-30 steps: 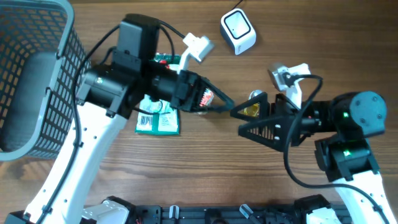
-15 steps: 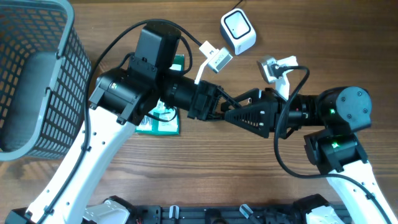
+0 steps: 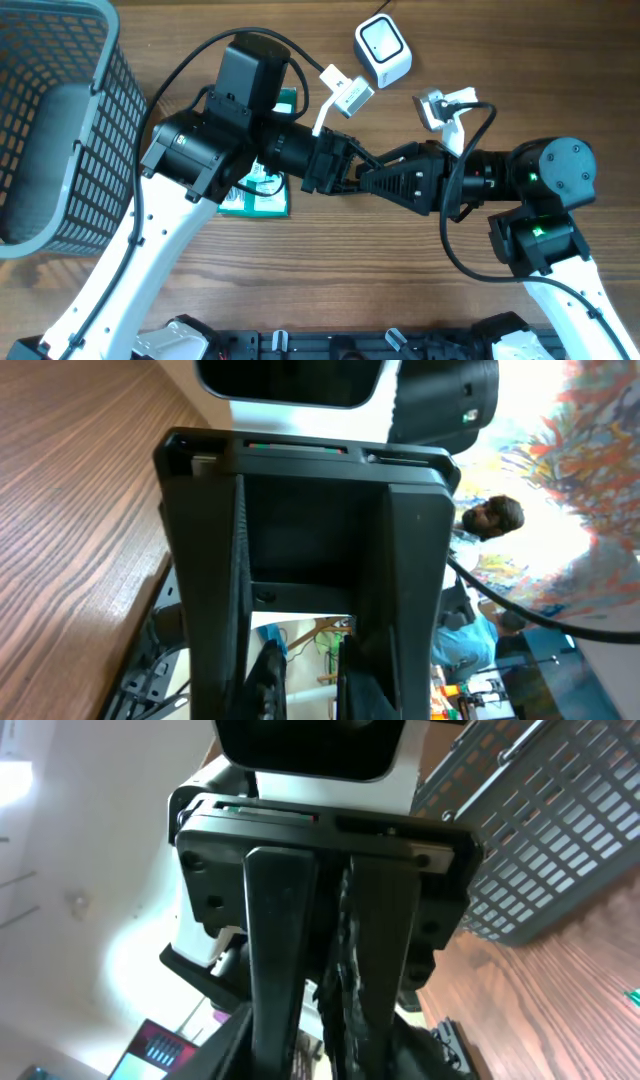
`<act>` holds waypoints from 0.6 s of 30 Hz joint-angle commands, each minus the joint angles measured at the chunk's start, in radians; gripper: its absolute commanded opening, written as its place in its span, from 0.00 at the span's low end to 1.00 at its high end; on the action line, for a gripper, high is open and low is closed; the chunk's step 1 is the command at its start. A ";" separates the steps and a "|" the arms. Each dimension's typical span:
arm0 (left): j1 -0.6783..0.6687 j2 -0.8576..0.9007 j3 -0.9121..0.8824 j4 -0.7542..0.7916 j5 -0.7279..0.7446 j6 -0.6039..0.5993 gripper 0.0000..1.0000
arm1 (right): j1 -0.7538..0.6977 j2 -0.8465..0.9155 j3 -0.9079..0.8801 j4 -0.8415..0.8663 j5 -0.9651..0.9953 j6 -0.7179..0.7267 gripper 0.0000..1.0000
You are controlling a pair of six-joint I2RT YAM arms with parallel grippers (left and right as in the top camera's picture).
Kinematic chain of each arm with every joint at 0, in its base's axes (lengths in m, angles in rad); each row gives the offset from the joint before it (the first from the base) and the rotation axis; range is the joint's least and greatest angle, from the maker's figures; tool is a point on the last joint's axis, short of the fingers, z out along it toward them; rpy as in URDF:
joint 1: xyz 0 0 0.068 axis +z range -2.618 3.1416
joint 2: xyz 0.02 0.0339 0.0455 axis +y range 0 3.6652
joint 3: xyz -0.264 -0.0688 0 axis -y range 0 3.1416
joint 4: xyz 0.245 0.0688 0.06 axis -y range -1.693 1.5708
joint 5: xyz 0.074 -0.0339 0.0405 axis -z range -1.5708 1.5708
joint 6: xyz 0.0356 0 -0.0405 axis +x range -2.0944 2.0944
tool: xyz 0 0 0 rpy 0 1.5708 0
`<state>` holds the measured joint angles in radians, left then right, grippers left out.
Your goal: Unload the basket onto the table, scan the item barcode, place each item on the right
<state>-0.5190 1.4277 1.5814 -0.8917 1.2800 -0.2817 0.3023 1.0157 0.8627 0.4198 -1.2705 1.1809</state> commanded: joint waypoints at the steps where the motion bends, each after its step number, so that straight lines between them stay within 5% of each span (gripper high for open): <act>1: -0.003 -0.003 0.006 -0.002 -0.038 -0.006 0.04 | 0.004 -0.004 0.016 0.013 0.014 -0.021 0.35; 2: -0.003 -0.003 0.006 -0.002 -0.044 -0.006 0.04 | 0.004 -0.004 0.016 0.013 0.014 -0.021 0.41; 6: -0.003 -0.003 0.006 -0.001 -0.044 -0.006 0.05 | 0.004 -0.004 0.016 0.013 0.014 -0.022 0.35; 9: -0.003 -0.003 0.006 0.003 -0.045 -0.006 0.17 | 0.004 -0.004 0.016 0.013 0.014 -0.024 0.41; 12: -0.003 -0.003 0.006 0.002 -0.079 -0.106 0.04 | 0.004 -0.004 0.016 0.013 0.023 -0.029 0.43; 15: -0.003 -0.003 0.006 0.020 -0.096 -0.234 0.04 | 0.004 -0.004 0.016 0.013 0.026 -0.029 0.42; 18: -0.003 -0.003 0.006 0.035 -0.097 -0.251 0.04 | 0.004 -0.003 0.016 0.014 0.026 -0.030 0.24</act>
<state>-0.5194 1.4261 1.5837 -0.8574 1.2354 -0.4492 0.3000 1.0164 0.8627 0.4160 -1.2560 1.1831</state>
